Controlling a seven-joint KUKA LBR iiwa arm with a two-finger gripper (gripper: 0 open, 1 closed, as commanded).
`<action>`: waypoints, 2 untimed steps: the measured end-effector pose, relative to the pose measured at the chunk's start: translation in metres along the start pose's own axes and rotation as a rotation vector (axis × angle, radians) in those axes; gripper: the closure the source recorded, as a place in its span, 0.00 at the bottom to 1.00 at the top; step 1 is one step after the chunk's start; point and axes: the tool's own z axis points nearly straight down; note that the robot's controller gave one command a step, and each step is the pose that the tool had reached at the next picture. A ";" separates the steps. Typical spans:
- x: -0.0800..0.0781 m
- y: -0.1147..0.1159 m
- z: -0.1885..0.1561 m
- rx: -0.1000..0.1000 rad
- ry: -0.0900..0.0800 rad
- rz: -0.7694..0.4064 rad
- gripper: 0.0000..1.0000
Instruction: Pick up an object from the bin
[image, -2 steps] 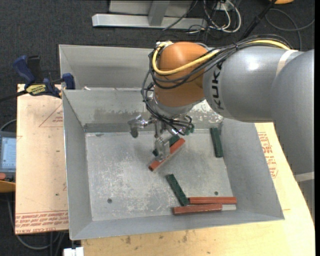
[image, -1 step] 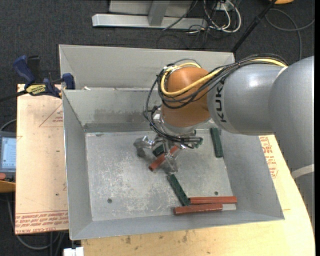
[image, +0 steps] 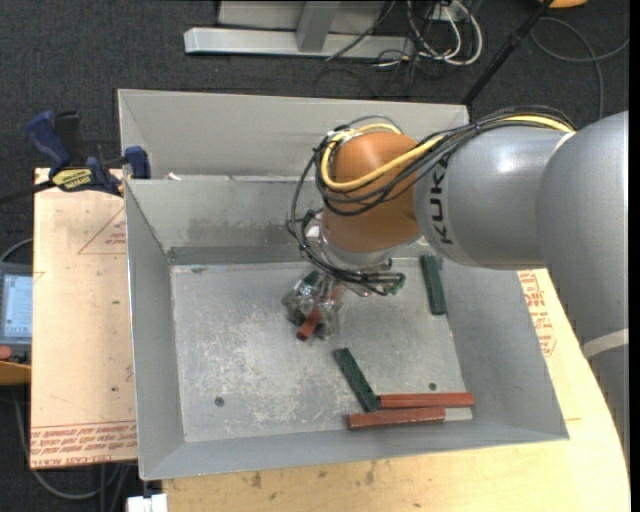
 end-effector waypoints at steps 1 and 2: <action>-0.022 0.002 -0.094 0.007 -0.008 -0.042 1.00; -0.028 0.027 -0.189 0.007 -0.008 -0.068 1.00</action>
Offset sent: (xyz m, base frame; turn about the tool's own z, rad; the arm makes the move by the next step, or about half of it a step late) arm 0.0094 0.0167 0.0882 -0.0453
